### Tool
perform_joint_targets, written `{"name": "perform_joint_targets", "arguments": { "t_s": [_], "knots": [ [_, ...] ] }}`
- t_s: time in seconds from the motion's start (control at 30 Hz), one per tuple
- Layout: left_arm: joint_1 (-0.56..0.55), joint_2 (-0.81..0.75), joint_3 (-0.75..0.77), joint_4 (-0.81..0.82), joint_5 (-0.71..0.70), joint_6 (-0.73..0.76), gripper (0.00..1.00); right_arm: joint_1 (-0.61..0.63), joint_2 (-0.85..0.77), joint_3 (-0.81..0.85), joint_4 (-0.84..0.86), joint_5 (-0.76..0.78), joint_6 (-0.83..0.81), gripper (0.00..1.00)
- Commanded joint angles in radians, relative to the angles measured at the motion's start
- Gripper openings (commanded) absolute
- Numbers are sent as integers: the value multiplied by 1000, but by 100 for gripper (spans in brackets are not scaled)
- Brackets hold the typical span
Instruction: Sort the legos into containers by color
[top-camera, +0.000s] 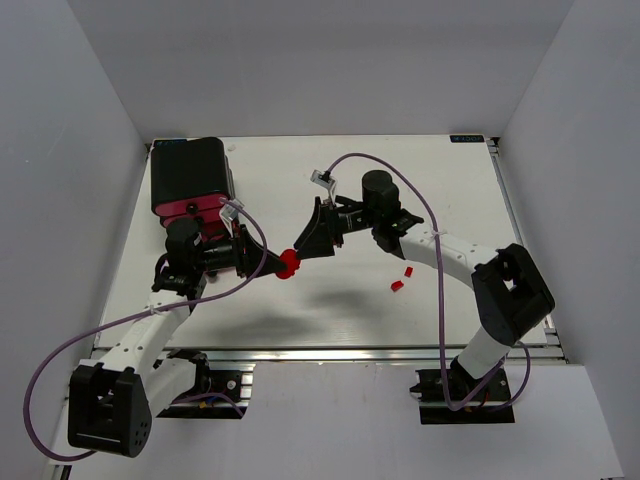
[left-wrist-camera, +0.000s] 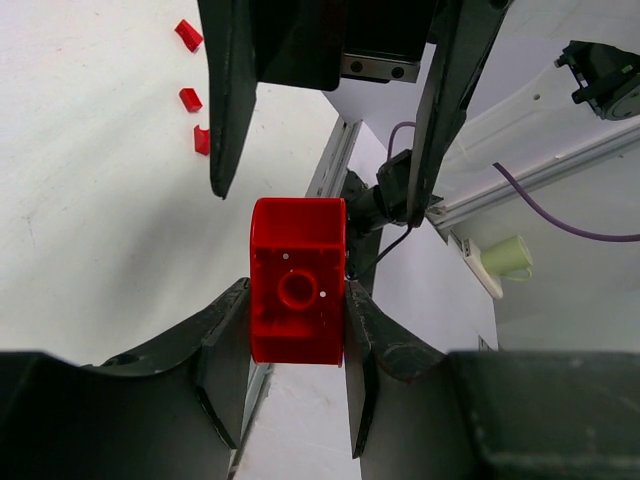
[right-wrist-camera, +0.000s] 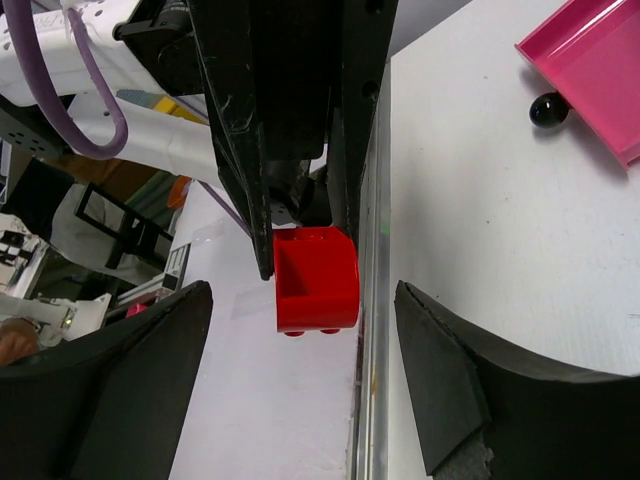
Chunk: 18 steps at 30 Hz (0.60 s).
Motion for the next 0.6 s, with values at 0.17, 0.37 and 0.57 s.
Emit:
{"name": "perform_joint_targets", "arguments": {
  "t_s": [0.17, 0.37, 0.57],
  "knots": [
    [-4, -1, 42, 9, -7, 18, 22, 21, 28, 53, -50, -16, -26, 72],
    [-4, 0, 48, 3, -7, 14, 22, 33, 54, 79, -77, -16, -33, 59],
    [-4, -6, 68, -90, -42, 74, 39, 24, 54, 59, -18, -42, -2, 15]
  ]
}}
